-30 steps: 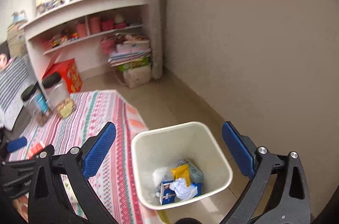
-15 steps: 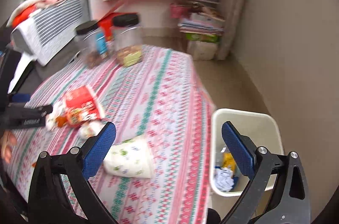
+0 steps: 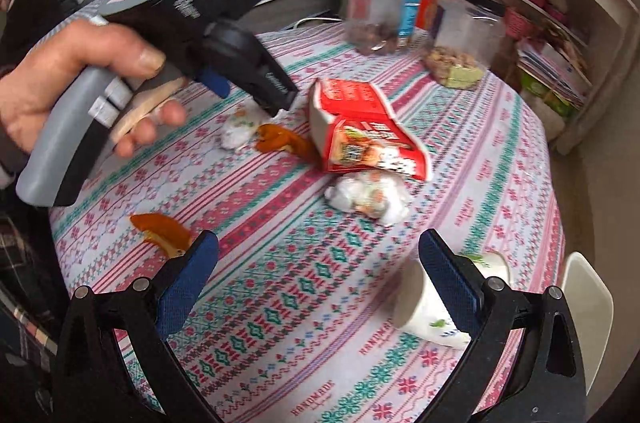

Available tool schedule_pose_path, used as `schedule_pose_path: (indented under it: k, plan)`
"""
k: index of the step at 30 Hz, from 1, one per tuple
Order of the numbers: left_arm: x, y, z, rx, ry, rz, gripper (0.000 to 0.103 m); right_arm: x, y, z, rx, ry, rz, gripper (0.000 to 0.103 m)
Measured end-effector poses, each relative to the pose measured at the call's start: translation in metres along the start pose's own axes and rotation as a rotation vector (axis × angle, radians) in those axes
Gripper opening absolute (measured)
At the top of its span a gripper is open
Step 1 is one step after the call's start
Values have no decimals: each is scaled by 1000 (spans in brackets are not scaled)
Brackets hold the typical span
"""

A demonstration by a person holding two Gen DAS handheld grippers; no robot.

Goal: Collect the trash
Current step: 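Grasp the tissue-wrapped plastic bottle with the left gripper while the right gripper grasps an orange peel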

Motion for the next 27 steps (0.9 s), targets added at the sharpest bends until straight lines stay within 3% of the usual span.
schedule_pose_path:
  k: [3,5,6,10,16,22,24,27]
  plan:
    - [2,2,9,36,41,3,49,0,19,6,-46,17,-63,96]
    - [4,1,9,86,55,12,32,0,27,9,-84,31,-84,96]
    - [6,0,8,105,57,19,31,0,32,11,-107,39,-90,96]
    - [11,6,-10,130,22,21,30,-1,54,20,-196,60,-125,96]
    - [18,27,-40,122,-51,2,30,-6,84,37,-258,80,-195,90]
    - [28,46,-46,128,-45,-9,30,-8,100,59,-288,109,-234,66]
    - [31,52,-46,125,-45,-14,30,-11,97,59,-292,105,-231,42]
    - [30,62,-44,115,-50,-36,30,-16,83,56,-361,113,-159,24]
Point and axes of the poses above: each gripper's, at about its wrist camera, not at the fingertips, and z roughly the way its jaws point, y to its left, x to its underside, the point moved 6 cm from there along z, roughly the way its jaws point, and after that the axes turned 9 degrees about y, right-handed, at the moved point
